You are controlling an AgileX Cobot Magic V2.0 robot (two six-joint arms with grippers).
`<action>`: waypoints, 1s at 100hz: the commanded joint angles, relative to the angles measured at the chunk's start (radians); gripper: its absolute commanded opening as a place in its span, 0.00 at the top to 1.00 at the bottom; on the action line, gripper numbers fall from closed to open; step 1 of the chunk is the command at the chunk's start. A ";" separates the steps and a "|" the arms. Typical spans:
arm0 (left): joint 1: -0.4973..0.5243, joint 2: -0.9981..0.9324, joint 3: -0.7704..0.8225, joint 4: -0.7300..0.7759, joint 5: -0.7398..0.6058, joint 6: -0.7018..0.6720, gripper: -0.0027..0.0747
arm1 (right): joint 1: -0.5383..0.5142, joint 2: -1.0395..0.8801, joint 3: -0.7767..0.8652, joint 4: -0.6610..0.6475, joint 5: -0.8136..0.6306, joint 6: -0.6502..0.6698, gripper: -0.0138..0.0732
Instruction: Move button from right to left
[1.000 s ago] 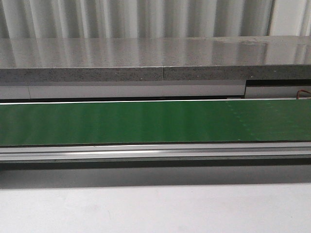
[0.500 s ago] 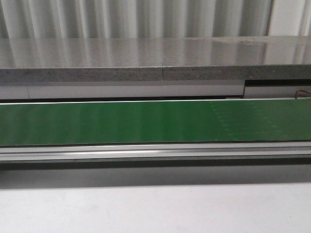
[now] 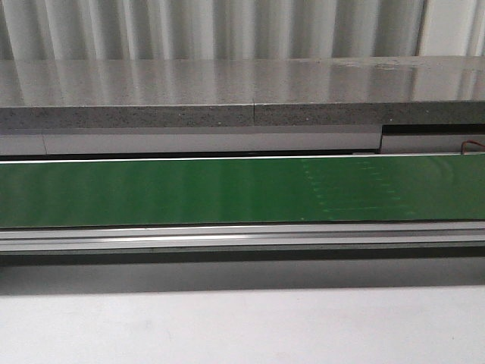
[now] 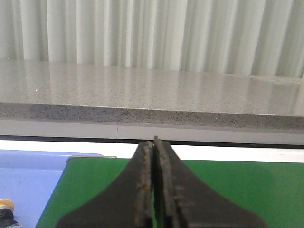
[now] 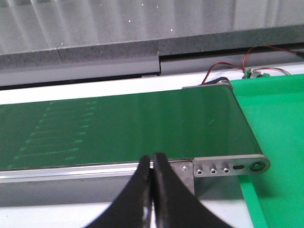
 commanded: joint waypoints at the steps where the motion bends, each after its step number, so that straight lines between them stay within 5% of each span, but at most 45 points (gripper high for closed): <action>1: 0.001 -0.033 0.026 0.001 -0.081 -0.002 0.99 | 0.001 -0.026 0.019 -0.020 -0.143 0.008 0.92; 100: 0.001 -0.033 0.026 0.001 -0.081 -0.002 0.99 | 0.001 -0.097 0.072 -0.020 -0.180 0.008 0.92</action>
